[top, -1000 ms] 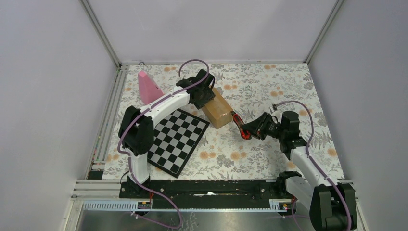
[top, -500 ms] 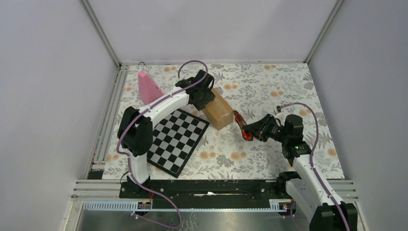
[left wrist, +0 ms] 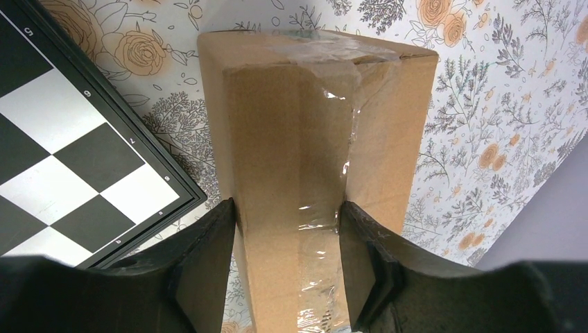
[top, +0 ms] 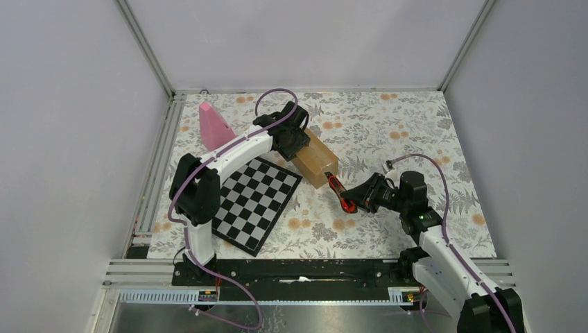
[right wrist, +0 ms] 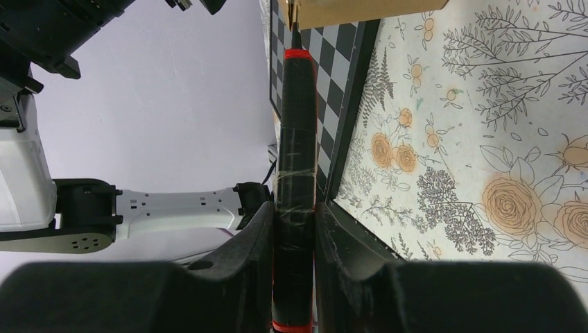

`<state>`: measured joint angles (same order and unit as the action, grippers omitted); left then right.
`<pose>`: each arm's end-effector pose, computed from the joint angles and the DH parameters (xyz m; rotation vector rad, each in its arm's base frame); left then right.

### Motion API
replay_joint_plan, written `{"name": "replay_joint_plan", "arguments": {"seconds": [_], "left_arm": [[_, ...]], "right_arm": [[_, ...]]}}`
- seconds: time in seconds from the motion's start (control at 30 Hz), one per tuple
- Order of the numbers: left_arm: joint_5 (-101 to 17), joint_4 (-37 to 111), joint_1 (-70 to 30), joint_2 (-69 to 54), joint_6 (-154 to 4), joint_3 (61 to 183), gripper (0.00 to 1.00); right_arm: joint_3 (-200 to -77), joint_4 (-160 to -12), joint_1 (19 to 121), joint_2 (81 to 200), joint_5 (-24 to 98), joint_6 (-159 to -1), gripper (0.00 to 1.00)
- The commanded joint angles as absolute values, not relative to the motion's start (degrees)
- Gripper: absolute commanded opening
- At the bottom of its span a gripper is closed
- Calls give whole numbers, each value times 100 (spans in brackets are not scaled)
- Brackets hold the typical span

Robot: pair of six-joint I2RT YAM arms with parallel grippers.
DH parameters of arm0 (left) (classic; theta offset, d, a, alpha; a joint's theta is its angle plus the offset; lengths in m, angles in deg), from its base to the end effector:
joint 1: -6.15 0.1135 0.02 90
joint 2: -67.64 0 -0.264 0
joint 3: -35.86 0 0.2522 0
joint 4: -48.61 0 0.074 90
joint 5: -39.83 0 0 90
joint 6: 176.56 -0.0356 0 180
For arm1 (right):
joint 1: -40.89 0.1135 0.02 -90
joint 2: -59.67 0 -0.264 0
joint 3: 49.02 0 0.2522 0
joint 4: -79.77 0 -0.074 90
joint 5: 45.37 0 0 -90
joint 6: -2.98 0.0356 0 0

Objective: Unpack the express box
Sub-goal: Cut the express box at the center of the board.

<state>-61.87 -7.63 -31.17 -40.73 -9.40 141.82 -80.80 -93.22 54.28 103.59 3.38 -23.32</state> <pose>0.3319 -0.2439 0.2605 -0.9701 2.4542 -0.4762 0.1615 0.0626 0.2105 0.3803 2.1208 1.5352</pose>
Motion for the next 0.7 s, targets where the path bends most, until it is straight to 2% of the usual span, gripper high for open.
{"name": "replay_joint_plan", "arguments": {"seconds": [0.0, 0.67], "left_arm": [[-6028, -574, -3076, -3741, -730, 14209, 4], [-5992, -576, -3068, -3712, -755, 14146, 2]], "right_arm": [[-8139, -9798, 5495, 10374, 500, -2162, 0], [-8178, -10043, 5504, 10602, 681, -2149, 0]]}}
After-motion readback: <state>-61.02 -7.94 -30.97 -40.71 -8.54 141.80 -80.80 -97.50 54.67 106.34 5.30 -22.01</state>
